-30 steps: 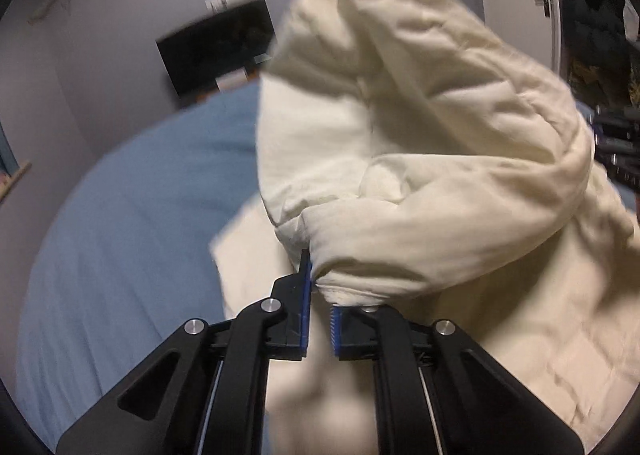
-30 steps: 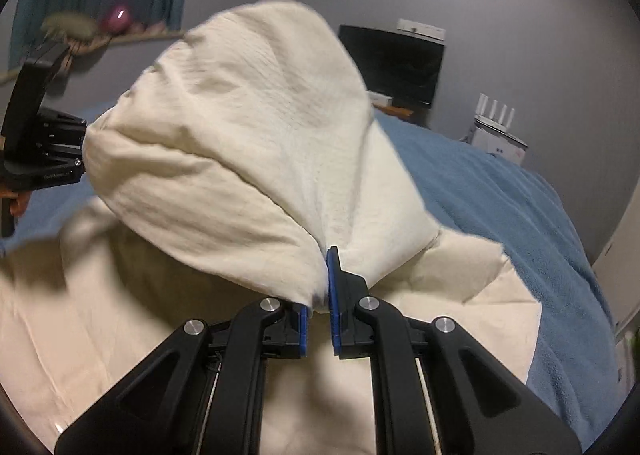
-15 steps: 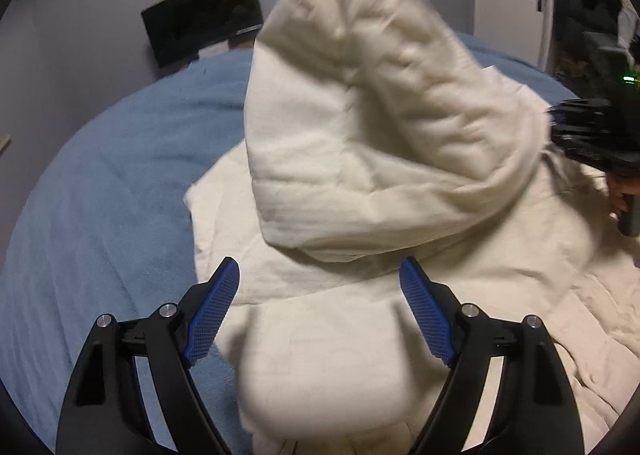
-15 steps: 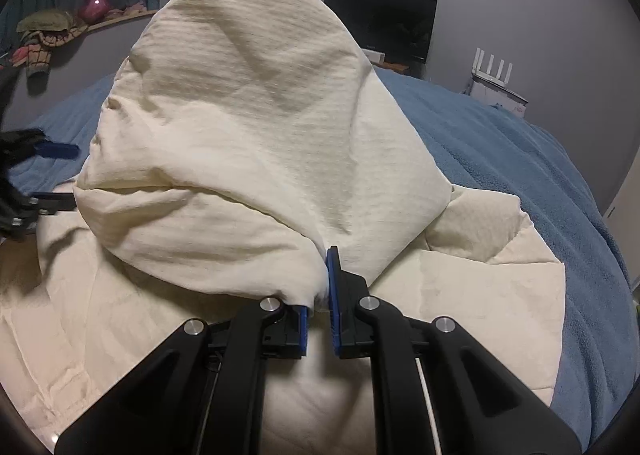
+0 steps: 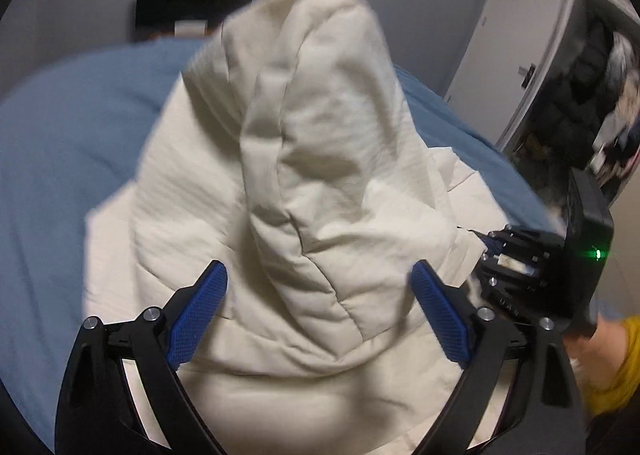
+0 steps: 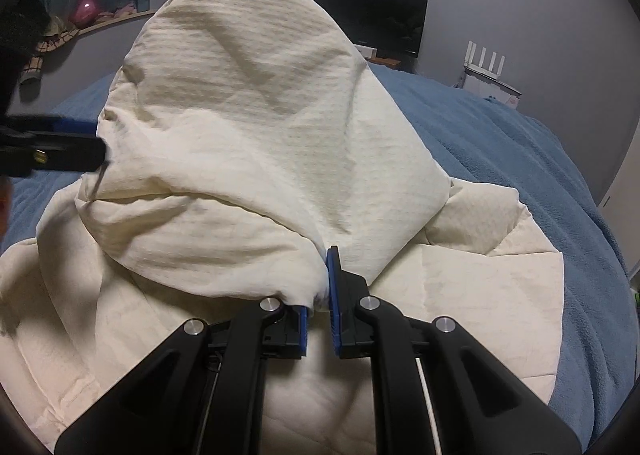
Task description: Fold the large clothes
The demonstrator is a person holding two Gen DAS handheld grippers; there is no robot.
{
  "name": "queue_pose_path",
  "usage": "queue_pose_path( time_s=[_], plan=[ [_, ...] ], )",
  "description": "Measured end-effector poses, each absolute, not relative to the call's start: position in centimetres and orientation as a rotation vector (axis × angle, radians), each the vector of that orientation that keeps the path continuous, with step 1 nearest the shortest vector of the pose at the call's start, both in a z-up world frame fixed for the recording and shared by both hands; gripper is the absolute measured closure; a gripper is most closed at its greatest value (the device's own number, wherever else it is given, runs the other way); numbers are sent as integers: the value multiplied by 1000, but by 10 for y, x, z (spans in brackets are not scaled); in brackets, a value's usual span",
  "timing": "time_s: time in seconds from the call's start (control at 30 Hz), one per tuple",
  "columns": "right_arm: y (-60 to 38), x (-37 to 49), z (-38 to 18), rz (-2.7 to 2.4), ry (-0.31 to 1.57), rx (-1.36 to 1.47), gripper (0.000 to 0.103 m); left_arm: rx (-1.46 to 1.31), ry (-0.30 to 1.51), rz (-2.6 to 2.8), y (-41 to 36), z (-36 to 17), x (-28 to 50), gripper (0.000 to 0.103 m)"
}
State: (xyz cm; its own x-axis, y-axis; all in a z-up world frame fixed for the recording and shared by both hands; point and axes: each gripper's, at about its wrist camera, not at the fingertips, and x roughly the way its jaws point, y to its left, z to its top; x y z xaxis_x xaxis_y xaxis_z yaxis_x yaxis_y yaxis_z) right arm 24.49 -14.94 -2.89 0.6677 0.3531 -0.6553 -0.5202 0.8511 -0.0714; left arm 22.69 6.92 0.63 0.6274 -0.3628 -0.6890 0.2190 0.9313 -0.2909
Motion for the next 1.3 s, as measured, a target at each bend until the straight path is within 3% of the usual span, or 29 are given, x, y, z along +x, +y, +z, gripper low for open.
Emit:
queue_pose_path(
  time_s=[0.03, 0.1, 0.2, 0.33, 0.47, 0.83, 1.2, 1.27, 1.3],
  plan=[
    [-149, 244, -29, 498, 677, -267, 96, -199, 836, -345, 71, 1, 229, 55],
    [-145, 242, -30, 503, 678, -279, 94, -208, 870, -361, 74, -9, 232, 82],
    [-142, 244, -34, 507, 690, -288, 92, -184, 855, -372, 79, -16, 228, 87],
    [-138, 241, -32, 537, 697, -309, 82, -151, 865, -360, 87, -20, 229, 89],
    [-148, 232, -25, 584, 689, -287, 46, -170, 872, -334, 100, -25, 234, 89],
    [-139, 252, -6, 612, 703, -127, 45, -236, 898, -359, 115, -43, 245, 85],
    [-106, 281, -59, 556, 838, -273, 45, -212, 906, -359, 113, -43, 253, 84],
    [-107, 283, -61, 547, 841, -253, 45, -186, 877, -352, 110, -35, 248, 80],
    [-109, 284, -62, 547, 843, -237, 45, -152, 842, -348, 107, -26, 243, 66]
  ],
)
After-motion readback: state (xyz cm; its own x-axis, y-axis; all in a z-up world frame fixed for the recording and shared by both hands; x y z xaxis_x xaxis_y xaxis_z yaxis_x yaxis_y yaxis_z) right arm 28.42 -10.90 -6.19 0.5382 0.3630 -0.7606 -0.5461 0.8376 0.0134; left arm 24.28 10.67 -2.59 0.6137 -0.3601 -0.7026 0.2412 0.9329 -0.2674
